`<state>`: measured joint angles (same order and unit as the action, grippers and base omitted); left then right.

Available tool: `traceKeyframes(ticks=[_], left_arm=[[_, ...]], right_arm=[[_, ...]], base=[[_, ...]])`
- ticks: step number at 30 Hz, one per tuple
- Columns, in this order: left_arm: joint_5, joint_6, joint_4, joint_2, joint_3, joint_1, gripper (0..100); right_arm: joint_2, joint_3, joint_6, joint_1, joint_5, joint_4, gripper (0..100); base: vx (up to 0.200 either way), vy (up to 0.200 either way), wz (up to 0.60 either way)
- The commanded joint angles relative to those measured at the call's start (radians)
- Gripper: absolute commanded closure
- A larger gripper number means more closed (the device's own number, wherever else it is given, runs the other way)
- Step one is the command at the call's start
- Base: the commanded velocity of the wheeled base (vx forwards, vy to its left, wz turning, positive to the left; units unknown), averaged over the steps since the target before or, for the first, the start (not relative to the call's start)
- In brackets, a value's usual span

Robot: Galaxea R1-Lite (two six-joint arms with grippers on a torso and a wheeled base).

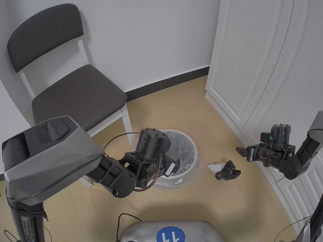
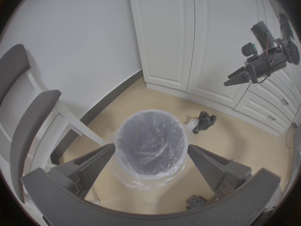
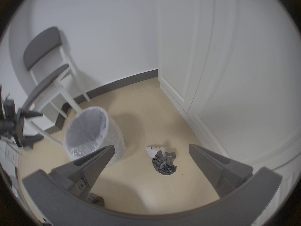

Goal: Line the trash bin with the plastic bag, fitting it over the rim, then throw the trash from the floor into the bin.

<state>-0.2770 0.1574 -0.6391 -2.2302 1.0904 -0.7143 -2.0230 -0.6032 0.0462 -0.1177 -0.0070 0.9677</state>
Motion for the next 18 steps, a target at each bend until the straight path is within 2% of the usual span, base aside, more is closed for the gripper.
traceKeyframes(ticks=[1,4,6,8,15,18], left_arm=[[-0.019,-0.029,0.004,-0.055,0.043,0.027,0],[-0.024,-0.029,0.016,-0.129,0.129,0.055,0],[-0.024,-0.029,0.016,-0.129,0.129,0.055,0],[-0.07,-0.029,0.107,-0.175,0.189,0.075,0],[-0.082,-0.027,0.125,-0.238,0.238,0.121,0],[-0.116,-0.018,0.167,-0.289,0.322,0.134,0]], right_arm=[[-0.002,-0.038,0.052,0.003,-0.002,-0.017,0],[-0.046,-0.07,0.06,0.013,-0.002,-0.052,0],[-0.046,-0.07,0.06,0.013,-0.002,-0.052,0],[-0.068,-0.082,0.06,0.021,-0.004,-0.056,0],[-0.082,-0.095,0.058,0.046,-0.001,-0.058,0],[-0.099,-0.098,0.058,0.059,0.002,-0.058,0]], base=[[0.0,0.0,0.0],[0.0,0.0,0.0],[0.0,0.0,0.0],[0.0,0.0,0.0],[0.0,0.0,0.0],[0.0,0.0,0.0]])
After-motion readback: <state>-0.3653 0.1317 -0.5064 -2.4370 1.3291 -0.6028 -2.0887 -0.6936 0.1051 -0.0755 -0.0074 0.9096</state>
